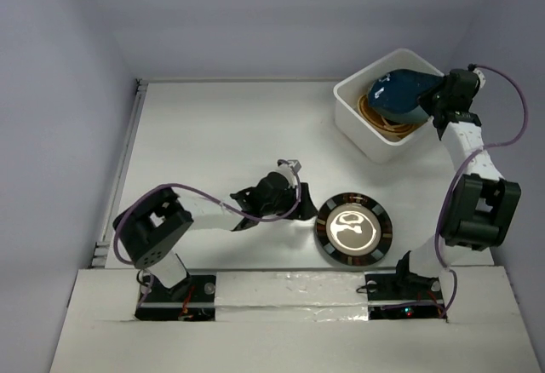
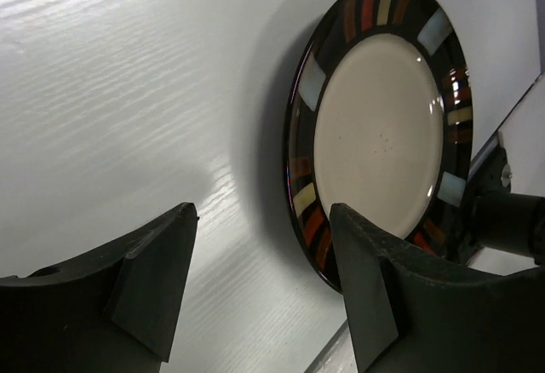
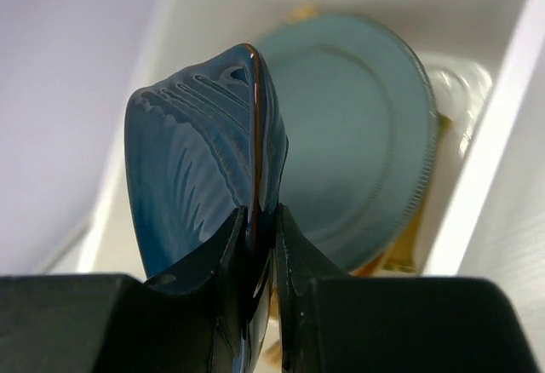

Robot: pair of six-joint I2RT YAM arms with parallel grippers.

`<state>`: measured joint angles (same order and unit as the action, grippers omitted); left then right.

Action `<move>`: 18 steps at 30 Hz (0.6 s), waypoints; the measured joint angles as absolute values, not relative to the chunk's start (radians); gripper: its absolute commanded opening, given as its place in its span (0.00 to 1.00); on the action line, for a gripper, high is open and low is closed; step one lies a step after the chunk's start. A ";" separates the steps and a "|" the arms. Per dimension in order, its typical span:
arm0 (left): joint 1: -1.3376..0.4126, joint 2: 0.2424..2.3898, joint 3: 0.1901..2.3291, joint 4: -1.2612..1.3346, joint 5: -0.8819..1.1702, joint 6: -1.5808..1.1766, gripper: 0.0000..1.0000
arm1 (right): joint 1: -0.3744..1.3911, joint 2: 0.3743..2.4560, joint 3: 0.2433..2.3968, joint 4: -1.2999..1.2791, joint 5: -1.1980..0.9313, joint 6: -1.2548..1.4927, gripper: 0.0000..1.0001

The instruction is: Place the plates into the plastic bin on the countertop

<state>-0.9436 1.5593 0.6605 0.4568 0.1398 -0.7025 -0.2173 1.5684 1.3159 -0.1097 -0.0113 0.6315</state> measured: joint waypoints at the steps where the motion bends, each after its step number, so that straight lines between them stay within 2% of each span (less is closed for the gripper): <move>1: -0.952 1.586 0.670 0.464 0.142 -0.700 0.61 | -0.221 1.601 1.326 -0.126 -0.012 0.629 0.00; 7: -0.988 1.682 0.700 0.499 0.151 -0.696 0.61 | -0.225 1.703 1.350 -0.183 -0.055 0.635 0.00; 10: -0.993 1.715 0.717 0.532 0.157 -0.696 0.60 | -0.223 1.721 1.361 -0.191 -0.066 0.632 0.08; 12: -0.993 1.732 0.725 0.558 0.165 -0.698 0.59 | -0.223 1.724 1.361 -0.194 -0.070 0.633 0.17; 13: -0.993 1.748 0.731 0.572 0.173 -0.701 0.59 | -0.223 1.726 1.361 -0.194 -0.071 0.633 0.24; 14: -0.994 1.761 0.736 0.589 0.183 -0.704 0.58 | -0.223 1.727 1.361 -0.195 -0.071 0.635 0.40; 16: -0.994 1.787 0.748 0.622 0.201 -0.711 0.57 | -0.223 1.728 1.367 -0.194 -0.067 0.639 0.58; 17: -0.995 1.800 0.752 0.640 0.210 -0.714 0.56 | -0.223 1.728 1.368 -0.193 -0.063 0.636 0.76; 18: -0.996 1.811 0.756 0.655 0.216 -0.717 0.55 | -0.223 1.727 1.369 -0.186 -0.059 0.643 0.84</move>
<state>-0.9958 1.8107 0.7555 0.6548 0.2157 -0.7166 -0.2234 1.7267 1.3689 -0.1860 -0.0586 0.6434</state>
